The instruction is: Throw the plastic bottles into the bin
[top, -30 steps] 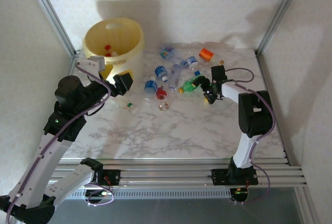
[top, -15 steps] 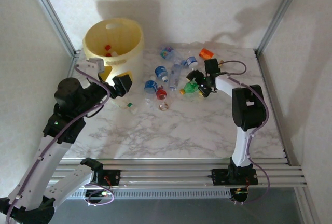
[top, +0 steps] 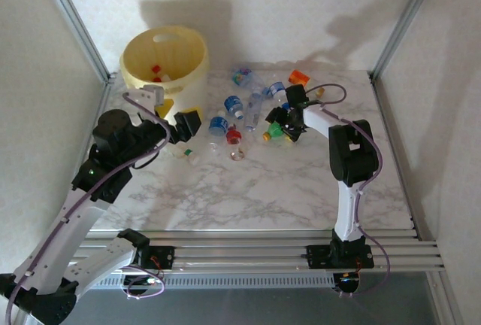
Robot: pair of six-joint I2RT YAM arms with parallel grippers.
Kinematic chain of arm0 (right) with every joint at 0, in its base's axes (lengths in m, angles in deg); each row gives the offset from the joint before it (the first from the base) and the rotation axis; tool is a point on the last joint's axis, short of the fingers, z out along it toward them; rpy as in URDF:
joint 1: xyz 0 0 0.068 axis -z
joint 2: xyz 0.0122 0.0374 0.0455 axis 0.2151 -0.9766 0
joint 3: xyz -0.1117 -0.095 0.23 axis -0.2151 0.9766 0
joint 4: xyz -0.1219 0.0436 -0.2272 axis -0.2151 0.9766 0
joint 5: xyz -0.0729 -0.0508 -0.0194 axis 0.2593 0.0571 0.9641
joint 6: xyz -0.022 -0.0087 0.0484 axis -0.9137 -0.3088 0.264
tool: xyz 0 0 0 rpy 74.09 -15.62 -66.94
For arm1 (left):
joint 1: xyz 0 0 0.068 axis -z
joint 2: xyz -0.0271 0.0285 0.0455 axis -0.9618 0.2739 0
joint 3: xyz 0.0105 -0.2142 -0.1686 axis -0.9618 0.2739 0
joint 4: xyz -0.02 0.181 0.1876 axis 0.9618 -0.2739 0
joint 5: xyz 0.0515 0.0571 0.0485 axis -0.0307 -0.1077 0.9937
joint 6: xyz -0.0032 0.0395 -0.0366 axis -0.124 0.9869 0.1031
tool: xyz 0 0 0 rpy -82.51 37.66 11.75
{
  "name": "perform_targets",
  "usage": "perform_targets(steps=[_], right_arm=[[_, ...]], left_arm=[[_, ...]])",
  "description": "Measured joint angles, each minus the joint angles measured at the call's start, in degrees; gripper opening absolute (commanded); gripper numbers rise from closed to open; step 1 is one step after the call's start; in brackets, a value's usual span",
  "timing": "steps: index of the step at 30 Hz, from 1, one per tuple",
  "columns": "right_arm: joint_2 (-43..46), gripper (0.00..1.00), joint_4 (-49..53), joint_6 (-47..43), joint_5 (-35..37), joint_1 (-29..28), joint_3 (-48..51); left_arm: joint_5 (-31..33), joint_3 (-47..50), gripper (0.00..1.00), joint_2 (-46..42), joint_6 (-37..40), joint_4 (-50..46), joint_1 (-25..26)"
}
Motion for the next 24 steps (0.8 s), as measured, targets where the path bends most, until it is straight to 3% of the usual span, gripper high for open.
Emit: perform_targets(steps=[6,16,24], right_arm=[[1.0,0.79,-2.1,-2.4,1.2,-0.2,2.7],[6.1,0.53,-4.1,-6.0,4.4,-0.7,9.6],[17.7,0.47,-6.8,-9.2,6.9,-3.0,22.6]], left_arm=[[0.9,1.3,1.00,0.9,0.0,1.2,2.0],[2.4,1.9,1.00,4.1,0.0,3.9,6.2],[1.7,3.7,1.00,7.8,-2.5,9.0,9.7]])
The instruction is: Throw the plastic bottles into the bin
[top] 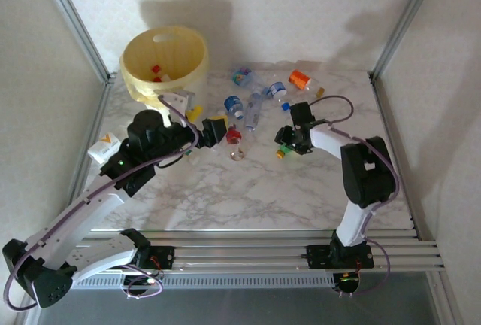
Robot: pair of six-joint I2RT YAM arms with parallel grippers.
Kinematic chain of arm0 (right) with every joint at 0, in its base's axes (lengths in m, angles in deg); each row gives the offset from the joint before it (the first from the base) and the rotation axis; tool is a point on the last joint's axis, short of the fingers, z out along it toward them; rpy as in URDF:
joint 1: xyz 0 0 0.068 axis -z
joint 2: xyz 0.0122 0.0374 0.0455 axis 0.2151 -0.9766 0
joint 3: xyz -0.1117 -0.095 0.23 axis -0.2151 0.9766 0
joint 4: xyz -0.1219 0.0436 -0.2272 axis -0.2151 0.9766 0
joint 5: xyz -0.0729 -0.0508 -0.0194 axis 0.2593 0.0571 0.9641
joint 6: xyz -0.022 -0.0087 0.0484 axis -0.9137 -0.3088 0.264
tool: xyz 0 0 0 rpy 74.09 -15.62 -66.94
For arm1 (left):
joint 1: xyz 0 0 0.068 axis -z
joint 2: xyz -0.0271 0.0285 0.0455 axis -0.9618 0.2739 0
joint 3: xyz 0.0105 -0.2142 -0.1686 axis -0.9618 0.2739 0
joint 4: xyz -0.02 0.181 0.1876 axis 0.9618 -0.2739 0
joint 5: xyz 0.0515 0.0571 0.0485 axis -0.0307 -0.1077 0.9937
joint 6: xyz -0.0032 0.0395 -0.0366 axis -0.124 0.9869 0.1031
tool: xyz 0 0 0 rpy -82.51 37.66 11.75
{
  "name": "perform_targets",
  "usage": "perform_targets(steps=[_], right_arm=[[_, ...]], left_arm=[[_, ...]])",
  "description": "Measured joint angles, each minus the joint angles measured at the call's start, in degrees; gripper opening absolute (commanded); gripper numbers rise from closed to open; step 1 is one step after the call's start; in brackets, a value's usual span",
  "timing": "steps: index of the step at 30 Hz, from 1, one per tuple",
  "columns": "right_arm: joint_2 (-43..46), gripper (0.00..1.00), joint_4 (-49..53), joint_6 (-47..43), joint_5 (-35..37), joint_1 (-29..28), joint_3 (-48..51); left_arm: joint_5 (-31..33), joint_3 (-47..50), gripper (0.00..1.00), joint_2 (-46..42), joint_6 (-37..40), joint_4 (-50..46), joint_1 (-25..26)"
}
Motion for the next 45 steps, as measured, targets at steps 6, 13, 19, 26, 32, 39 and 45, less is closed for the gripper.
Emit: perform_targets(steps=[6,13,19,26,32,39,45], right_arm=[[18.5,0.47,-9.0,-6.0,0.8,-6.8,11.8],[38.3,0.45,-22.4,-12.5,0.8,-13.0,24.1],[43.7,0.45,-29.7,-18.4,0.5,-18.7,28.2],[46.5,0.43,-35.2,-23.0,-2.0,-21.4,31.5],[46.6,0.43,-37.0,-24.9,-3.2,-23.6,31.5],[46.4,0.43,-37.5,-25.6,-6.3,-24.0,31.5],[45.4,0.42,-37.9,-25.7,-10.4,-24.4,31.5]], left_arm=[[-2.8,1.3,1.00,3.8,-2.7,4.7,1.3],[-4.8,1.4,1.00,8.9,-5.0,8.1,3.3],[-7.8,1.4,1.00,13.6,-7.3,11.3,4.4],[-10.4,0.2,0.99,17.9,-8.1,11.6,5.6],[-12.8,-0.6,0.95,19.3,-8.8,12.2,5.7],[-15.0,-0.9,0.91,19.8,-9.1,13.2,6.3],[-16.0,-1.0,0.85,20.5,-9.3,13.3,6.4]])
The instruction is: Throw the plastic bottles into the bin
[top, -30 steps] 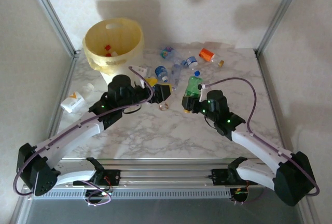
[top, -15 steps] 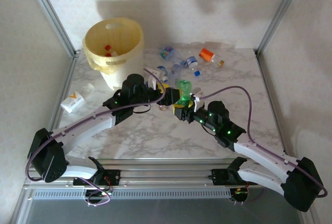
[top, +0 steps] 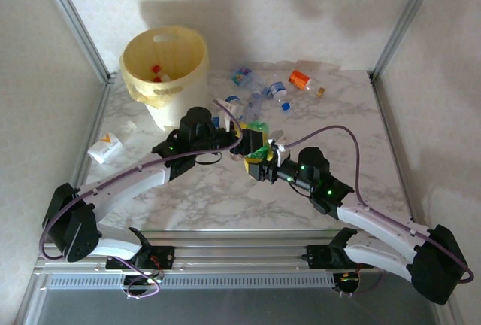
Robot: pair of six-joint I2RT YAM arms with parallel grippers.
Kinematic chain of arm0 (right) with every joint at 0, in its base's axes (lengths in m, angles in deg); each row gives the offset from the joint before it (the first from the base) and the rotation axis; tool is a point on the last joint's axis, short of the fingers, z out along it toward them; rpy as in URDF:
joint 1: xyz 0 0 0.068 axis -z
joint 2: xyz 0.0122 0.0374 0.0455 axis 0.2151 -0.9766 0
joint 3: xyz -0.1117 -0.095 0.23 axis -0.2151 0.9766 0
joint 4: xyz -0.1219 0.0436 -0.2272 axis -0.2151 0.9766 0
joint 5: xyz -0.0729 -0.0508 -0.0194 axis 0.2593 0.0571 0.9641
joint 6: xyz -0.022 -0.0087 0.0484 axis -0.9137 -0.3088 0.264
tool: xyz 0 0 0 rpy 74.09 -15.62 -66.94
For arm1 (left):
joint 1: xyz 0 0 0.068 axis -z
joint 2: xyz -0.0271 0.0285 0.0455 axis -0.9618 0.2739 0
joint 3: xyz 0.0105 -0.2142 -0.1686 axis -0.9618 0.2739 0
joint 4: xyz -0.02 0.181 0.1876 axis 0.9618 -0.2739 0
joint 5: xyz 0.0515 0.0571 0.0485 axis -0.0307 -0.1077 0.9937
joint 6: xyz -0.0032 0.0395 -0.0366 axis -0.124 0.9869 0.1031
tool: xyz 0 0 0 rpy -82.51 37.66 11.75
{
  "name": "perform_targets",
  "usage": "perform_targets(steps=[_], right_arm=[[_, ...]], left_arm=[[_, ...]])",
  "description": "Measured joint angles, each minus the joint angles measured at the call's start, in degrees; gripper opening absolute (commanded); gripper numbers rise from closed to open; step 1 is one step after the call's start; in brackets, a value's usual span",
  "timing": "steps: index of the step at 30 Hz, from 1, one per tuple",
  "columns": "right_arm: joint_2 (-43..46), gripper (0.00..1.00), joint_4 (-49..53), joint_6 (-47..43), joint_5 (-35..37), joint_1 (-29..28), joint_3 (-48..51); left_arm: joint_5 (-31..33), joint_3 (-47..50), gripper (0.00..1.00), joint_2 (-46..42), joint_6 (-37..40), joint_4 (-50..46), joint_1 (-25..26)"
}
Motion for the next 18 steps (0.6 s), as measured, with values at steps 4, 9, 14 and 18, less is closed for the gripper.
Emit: perform_targets(steps=[4,9,14,18], right_arm=[[-0.3,0.42,0.0,0.2,-1.9,0.0,0.0],[-0.3,0.43,0.2,0.4,-3.1,0.0,0.0],[-0.9,0.44,0.0,0.7,-3.0,0.1,0.0],[-1.3,0.51,0.0,0.9,-3.3,0.1,-0.2]], left_arm=[[-0.7,-0.3,0.77,0.6,0.0,0.0,0.0],[-1.8,-0.8,0.65,1.0,-0.2,0.1,0.4],[-2.3,-0.9,0.49,1.2,-0.1,-0.1,0.4],[-2.1,-0.9,0.42,1.2,-0.2,-0.7,0.3]])
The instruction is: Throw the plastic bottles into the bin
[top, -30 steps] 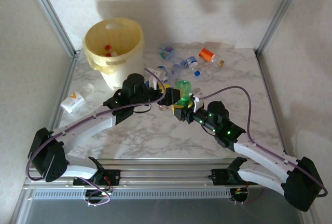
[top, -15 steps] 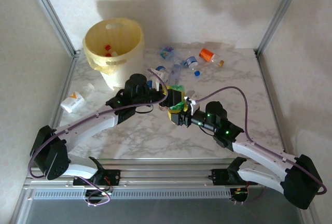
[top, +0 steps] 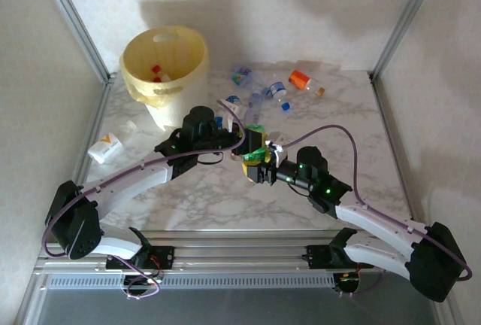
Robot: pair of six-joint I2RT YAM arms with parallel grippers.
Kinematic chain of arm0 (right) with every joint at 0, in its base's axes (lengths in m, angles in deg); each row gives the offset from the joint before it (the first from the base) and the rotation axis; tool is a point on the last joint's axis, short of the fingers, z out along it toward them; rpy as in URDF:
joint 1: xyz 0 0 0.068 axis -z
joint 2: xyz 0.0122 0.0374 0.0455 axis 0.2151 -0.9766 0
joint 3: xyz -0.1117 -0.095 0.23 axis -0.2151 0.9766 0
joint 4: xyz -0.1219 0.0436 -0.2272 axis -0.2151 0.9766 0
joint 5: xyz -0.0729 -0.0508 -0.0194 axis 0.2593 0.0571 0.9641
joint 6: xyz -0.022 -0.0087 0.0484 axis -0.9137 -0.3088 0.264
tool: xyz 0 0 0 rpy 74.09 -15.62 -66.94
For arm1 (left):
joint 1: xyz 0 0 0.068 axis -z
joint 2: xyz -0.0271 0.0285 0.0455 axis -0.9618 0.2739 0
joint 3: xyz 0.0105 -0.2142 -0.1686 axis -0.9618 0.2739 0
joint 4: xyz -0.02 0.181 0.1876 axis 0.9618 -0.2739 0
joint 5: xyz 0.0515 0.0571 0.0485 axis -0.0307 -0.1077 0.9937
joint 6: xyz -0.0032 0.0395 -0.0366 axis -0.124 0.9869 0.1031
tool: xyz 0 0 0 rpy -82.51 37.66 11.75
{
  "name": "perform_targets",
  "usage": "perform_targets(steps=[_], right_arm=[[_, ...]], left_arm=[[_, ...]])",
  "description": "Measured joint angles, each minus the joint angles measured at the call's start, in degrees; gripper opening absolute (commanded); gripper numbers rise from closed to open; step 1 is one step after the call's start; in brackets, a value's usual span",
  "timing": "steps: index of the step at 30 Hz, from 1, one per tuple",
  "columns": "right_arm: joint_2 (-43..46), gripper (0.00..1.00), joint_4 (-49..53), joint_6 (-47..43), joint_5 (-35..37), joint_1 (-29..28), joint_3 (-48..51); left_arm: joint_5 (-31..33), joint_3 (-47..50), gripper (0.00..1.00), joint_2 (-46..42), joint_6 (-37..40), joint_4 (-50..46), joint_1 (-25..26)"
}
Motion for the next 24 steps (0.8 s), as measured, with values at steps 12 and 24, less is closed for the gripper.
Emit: perform_targets(steps=[12,24], right_arm=[[-1.4,0.92,2.1,1.0,0.0,-0.2,-1.2],[5.1,0.99,4.5,1.0,6.4,-0.4,1.2]], left_arm=[[3.7,-2.6,0.36,-0.1,1.9,-5.7,-2.5],[18.1,-20.4,0.35,-8.2,10.5,-19.6,-16.2]])
